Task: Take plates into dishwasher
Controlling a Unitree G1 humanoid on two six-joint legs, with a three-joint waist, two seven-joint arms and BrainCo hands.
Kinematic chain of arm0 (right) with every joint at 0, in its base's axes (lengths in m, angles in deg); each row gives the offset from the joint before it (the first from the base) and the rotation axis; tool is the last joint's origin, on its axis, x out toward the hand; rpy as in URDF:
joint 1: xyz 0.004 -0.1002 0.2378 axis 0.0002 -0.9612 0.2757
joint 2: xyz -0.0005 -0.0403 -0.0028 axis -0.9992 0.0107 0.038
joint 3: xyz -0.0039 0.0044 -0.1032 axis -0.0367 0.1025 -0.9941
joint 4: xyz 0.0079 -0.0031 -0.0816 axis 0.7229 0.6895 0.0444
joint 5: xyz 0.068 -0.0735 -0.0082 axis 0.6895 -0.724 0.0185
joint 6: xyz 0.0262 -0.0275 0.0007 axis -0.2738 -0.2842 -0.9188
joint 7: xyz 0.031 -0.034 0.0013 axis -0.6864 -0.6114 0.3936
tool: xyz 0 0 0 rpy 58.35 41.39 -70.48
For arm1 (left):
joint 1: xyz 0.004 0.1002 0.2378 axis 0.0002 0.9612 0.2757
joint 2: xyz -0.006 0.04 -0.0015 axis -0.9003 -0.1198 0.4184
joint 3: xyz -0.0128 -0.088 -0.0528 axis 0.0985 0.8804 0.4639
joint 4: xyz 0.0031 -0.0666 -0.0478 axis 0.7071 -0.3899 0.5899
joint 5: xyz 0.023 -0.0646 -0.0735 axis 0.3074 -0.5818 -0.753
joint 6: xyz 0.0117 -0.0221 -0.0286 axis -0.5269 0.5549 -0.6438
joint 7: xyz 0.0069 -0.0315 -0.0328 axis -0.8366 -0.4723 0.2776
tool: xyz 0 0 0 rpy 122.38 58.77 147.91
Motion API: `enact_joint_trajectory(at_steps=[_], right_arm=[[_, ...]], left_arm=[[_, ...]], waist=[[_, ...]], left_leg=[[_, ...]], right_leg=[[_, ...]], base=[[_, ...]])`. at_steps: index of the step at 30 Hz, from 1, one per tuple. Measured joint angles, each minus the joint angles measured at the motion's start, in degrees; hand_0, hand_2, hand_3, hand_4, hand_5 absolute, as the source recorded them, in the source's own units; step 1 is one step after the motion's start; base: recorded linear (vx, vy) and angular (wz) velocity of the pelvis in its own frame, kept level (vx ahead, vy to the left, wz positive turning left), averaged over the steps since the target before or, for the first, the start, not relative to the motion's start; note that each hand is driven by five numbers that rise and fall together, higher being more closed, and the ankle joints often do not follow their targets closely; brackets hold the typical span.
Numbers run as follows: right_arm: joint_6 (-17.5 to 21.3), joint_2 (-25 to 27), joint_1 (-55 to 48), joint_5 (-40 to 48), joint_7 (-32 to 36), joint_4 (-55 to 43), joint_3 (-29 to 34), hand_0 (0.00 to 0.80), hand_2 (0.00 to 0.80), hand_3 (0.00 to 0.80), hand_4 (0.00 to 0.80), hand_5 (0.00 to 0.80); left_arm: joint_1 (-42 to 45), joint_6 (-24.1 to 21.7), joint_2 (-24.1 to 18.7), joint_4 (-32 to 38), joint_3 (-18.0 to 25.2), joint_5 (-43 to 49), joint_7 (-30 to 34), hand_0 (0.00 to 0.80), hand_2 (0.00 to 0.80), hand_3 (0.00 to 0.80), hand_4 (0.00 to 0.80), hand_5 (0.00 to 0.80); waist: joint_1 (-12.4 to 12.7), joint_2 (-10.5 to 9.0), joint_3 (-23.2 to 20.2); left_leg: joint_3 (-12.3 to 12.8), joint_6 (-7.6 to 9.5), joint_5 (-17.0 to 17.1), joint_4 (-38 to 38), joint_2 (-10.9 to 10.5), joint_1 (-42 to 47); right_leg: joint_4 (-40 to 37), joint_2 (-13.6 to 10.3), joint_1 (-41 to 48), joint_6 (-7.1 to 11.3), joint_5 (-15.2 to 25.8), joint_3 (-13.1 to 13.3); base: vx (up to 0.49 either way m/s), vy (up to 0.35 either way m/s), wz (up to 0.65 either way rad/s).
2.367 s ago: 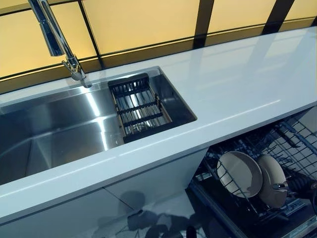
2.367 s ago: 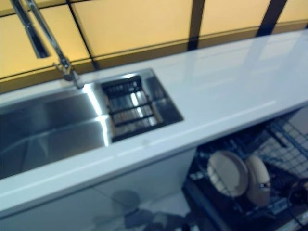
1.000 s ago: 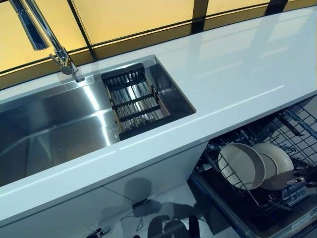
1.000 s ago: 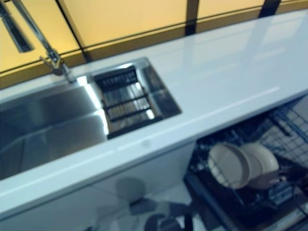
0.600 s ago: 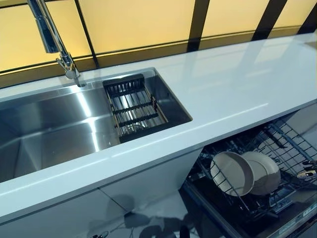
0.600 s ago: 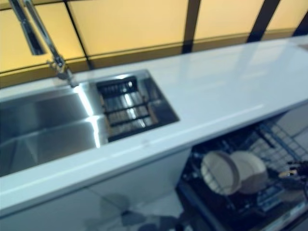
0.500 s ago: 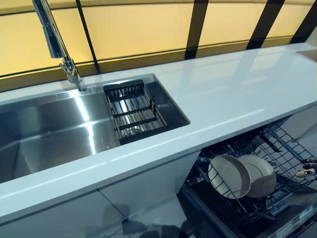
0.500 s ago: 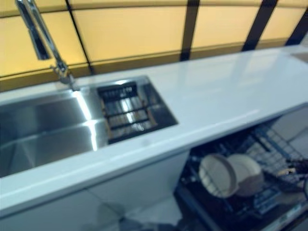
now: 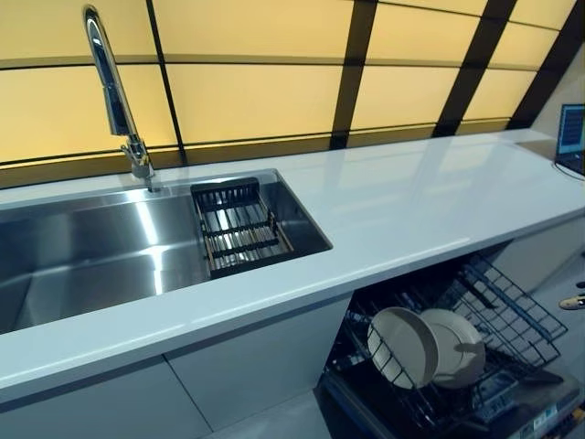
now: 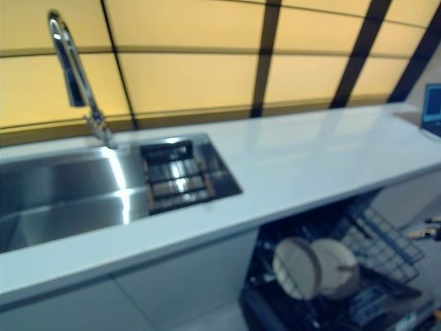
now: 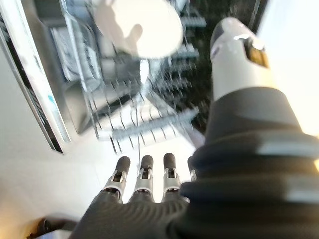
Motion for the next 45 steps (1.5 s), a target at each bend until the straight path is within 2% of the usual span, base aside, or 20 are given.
enact_joint_trajectory(at_steps=[1, 2, 3, 4, 6, 11, 16, 20, 21, 23, 24, 25, 29, 32, 33, 35, 38, 42, 43, 45], right_arm=[[0.01, 1.16, 0.17, -0.04, -0.41, 0.31, 0.1, 0.0, 0.0, 0.0, 0.0, 0.0], [0.02, 2.33, 0.15, -0.65, -0.79, 0.48, 1.33, 0.0, 0.0, 0.0, 0.0, 0.0], [0.15, 2.34, 0.06, -1.16, -0.63, 0.48, 2.76, 0.0, 0.0, 0.0, 0.0, 0.0], [0.15, 2.84, 0.07, -1.23, -0.01, 0.47, 2.78, 0.0, 0.0, 0.0, 0.0, 0.0], [0.27, 2.99, -0.41, -2.12, 0.53, 0.71, 2.9, 0.0, 0.0, 0.0, 0.0, 0.0], [2.57, 2.57, -4.16, -4.39, -0.84, 10.17, 3.13, 0.0, 0.0, 0.0, 0.0, 0.0], [6.23, 2.52, 4.05, -4.55, -3.95, 15.31, -2.09, 0.0, 0.0, 0.0, 0.0, 0.0], [6.13, 2.25, 14.0, -4.54, -4.68, 17.44, -9.6, 0.0, 0.0, 0.0, 0.0, 0.0], [5.91, 2.17, 14.84, -4.53, -5.13, 17.61, -10.54, 0.0, 0.0, 0.0, 0.0, 0.0], [5.57, 1.68, 14.96, -4.51, -5.73, 18.46, -11.46, 0.0, 0.0, 0.0, 0.0, 0.0], [5.52, 0.67, 13.58, -4.52, -6.69, 20.11, -11.36, 0.0, 0.0, 0.0, 0.0, 0.0], [5.38, -0.09, 12.13, -4.53, -6.82, 20.65, -11.27, 0.0, 0.0, 0.0, 0.0, 0.0], [5.04, -2.71, -3.55, -5.0, -6.83, 18.73, -1.77, 0.0, 0.0, 0.0, 0.0, 0.0], [4.21, -5.88, -15.17, -5.14, -6.65, 18.38, 5.11, 0.0, 0.0, 0.0, 0.0, 0.0], [4.23, -7.12, -17.4, -5.13, -6.79, 18.39, 7.6, 0.0, 0.0, 0.0, 0.0, 0.0], [4.07, -9.9, -18.57, -4.94, -6.7, 18.62, 9.92, 0.0, 0.0, 0.0, 0.0, 0.0], [4.72, -11.12, -20.97, -4.73, -7.61, 18.66, 11.77, 0.0, 0.0, 0.0, 0.0, 0.0], [6.46, -15.21, -21.52, -4.13, -8.51, 18.65, 11.59, 0.0, 0.0, 0.0, 0.0, 0.0], [6.97, -16.32, -21.28, -3.47, -8.76, 18.81, 11.38, 0.0, 0.0, 0.0, 0.0, 0.0], [7.74, -16.93, -18.95, -3.25, -9.35, 19.64, 11.13, 0.0, 0.0, 0.0, 0.0, 0.0]], left_arm=[[-0.84, 0.03, -0.05, -0.02, -0.17, -0.04, -0.14, 0.0, 0.0, 0.0, 0.0, 0.0], [-2.59, 0.08, -0.26, -0.11, -0.77, -0.17, -0.22, 0.0, 0.0, 0.0, 0.0, 0.0], [-3.86, 0.24, -0.18, -0.16, -0.78, -0.46, -0.33, 0.0, 0.0, 0.0, 0.0, 0.0], [-4.5, 0.35, -0.02, -0.08, -0.77, -0.62, -0.24, 0.0, 0.0, 0.0, 0.0, 0.0], [-4.83, 0.33, 0.13, 0.22, -0.72, -1.1, -0.13, 0.0, 0.0, 0.0, 0.0, 0.0], [-6.77, 0.35, 1.15, 1.15, -3.29, -1.02, -0.06, 0.0, 0.0, 0.0, 0.0, 0.0], [-5.41, 0.64, 0.72, -2.47, -3.03, -1.11, -1.46, 0.0, 0.0, 0.0, 0.0, 0.0], [-3.29, 1.19, 0.25, -2.47, -3.04, -2.32, -2.97, 0.0, 0.0, 0.0, 0.0, 0.0], [-3.17, 1.38, 0.27, -2.19, -3.05, -2.35, -3.0, 0.0, 0.0, 0.0, 0.0, 0.0], [-3.51, 1.46, 0.38, -1.89, -3.08, -2.25, -2.91, 0.0, 0.0, 0.0, 0.0, 0.0], [-3.67, 1.33, 0.13, -1.75, -3.1, -2.14, -2.77, 0.0, 0.0, 0.0, 0.0, 0.0], [-3.68, 1.33, -0.2, -1.55, -3.17, -2.06, -2.6, 0.0, 0.0, 0.0, 0.0, 0.0], [-2.42, 1.59, -2.42, -0.2, -3.69, -2.06, -1.16, 0.0, 0.0, 0.0, 0.0, 0.0], [-2.11, 1.85, -5.45, 0.12, -4.14, -2.15, -1.22, 0.0, 0.0, 0.0, 0.0, 0.0], [-2.13, 2.15, -5.93, -0.01, -4.04, -2.09, -1.33, 0.0, 0.0, 0.0, 0.0, 0.0], [-1.63, 2.81, -6.75, -0.35, -2.83, -1.86, -1.37, 0.0, 0.0, 0.0, 0.0, 0.0], [-2.21, 3.91, -7.65, -2.11, -1.83, -0.35, -1.26, 0.0, 0.0, 0.0, 0.0, 0.0], [-2.02, 5.17, -9.6, -4.57, -0.82, 0.16, -1.18, 0.0, 0.0, 0.0, 0.0, 0.0], [-1.81, 5.74, -10.69, -4.36, -0.31, 0.16, -1.08, 0.0, 0.0, 0.0, 0.0, 0.0], [-1.06, 6.28, -10.5, -4.35, 0.9, 0.17, -1.07, 0.0, 0.0, 0.0, 0.0, 0.0]], waist=[[-0.4, -0.27, 0.05], [-2.32, -1.28, 0.26], [-2.9, -3.0, 0.23], [-3.34, -3.44, 0.09], [-6.19, -3.32, -0.37], [-8.13, -2.54, -1.95], [-7.35, -2.28, -3.41], [-5.64, -1.7, -4.05], [-4.78, -1.24, -4.37], [-4.41, -0.91, -4.35], [-4.61, -0.78, -4.4], [-4.36, -1.76, -3.82], [-4.41, -6.02, -1.59], [-5.05, -7.65, -0.64], [-4.11, -6.13, -0.19], [-3.59, -4.76, 0.71], [-2.44, -4.27, 1.2], [2.95, -4.49, 1.06], [3.98, -5.64, 0.26], [5.33, -5.11, -0.03]], left_leg=[[-0.24, -1.56, 2.97, -2.09, -0.81, 0.22], [-2.01, -4.82, 7.17, -4.07, -2.34, -0.33], [-2.78, -6.51, 5.46, 0.96, -4.09, -0.99], [-4.18, -6.78, 0.4, 9.84, -4.1, -0.71], [-6.09, -7.5, -3.45, 17.79, -3.53, 0.81], [-9.33, -7.09, -5.36, 4.79, -2.51, 6.89], [-9.33, -7.27, -5.68, -3.17, -2.3, 9.08], [-9.25, -5.78, -6.93, -3.82, -3.03, 8.98], [-9.05, -5.91, -8.1, -3.59, -3.04, 8.43], [-7.82, -3.73, -11.21, -1.92, -3.65, 6.18], [-8.02, -4.22, -12.81, -0.78, -4.5, 5.06], [-8.18, -3.77, -13.0, 0.3, -5.45, 4.79], [-7.77, 0.01, -17.1, 8.75, -10.66, 2.79], [-6.73, 1.75, -17.17, 11.26, -12.11, 2.32], [-4.39, 2.32, -15.91, 9.04, -10.4, 2.19], [-0.98, 2.16, -12.06, 3.65, -7.98, 3.12], [2.86, 1.47, -8.51, 0.39, -5.9, 3.13], [4.55, -0.92, -6.92, 1.28, -1.61, 1.99], [3.98, -1.25, -6.84, 1.53, -1.42, 1.06], [1.46, -2.53, -6.19, 1.33, 0.1, 0.1]], right_leg=[[0.06, -0.87, -0.41, -0.16, -0.02, -0.57], [-0.44, -3.27, -0.73, -0.95, 0.32, -2.21], [-1.88, -5.26, -0.34, -1.2, 1.26, -2.49], [-3.23, -5.95, 0.4, -1.46, 2.02, -2.46], [-3.72, -5.78, 0.64, -0.77, 2.47, -2.7], [-0.93, -2.97, -1.86, 1.26, 2.96, -2.19], [-0.75, -2.82, -4.11, 2.18, 4.29, -2.95], [-3.33, -3.14, -4.05, 2.74, 7.0, -2.51], [-3.63, -3.77, -4.43, 2.42, 7.89, -2.77], [-2.86, -4.04, -6.06, 2.63, 7.93, -2.79], [-2.66, -4.6, -6.45, 3.25, 8.41, -2.18], [-2.47, -5.13, -6.35, 3.62, 8.65, -0.8], [-1.65, -10.24, -5.05, 6.96, 9.07, 1.78], [-4.64, -11.02, -3.04, 12.15, 5.23, 3.78], [-2.81, -10.58, -4.98, 14.31, 2.57, 3.08], [7.48, -7.93, -8.45, 13.15, 2.93, 2.94], [18.63, -9.55, -5.54, 13.38, -1.07, 4.01], [14.72, -14.98, 4.82, 14.39, -1.31, 3.04], [7.4, -16.45, 9.09, 14.25, 4.67, 3.43], [0.65, -14.31, 11.28, 13.95, 1.96, 0.83]], base=[[-0.236, 0.129, 0.61], [-0.194, 0.094, 0.53], [-0.15, 0.061, 0.29], [-0.171, 0.084, -0.06], [-0.213, 0.067, 0.02], [-0.282, 0.007, 0.14], [-0.361, 0.119, 0.08], [-0.386, 0.165, 0.02], [-0.457, 0.206, 0.14], [-0.27, 0.16, 0.25], [-0.092, 0.085, 0.23], [-0.086, 0.067, 0.14], [-0.189, 0.036, -0.04], [-0.437, -0.038, -0.19], [-0.419, -0.121, -0.66], [-0.399, -0.201, -0.8], [-0.424, -0.286, -0.4], [-0.326, -0.341, -0.66], [-0.259, -0.447, -0.54], [-0.213, -0.393, -0.53]])
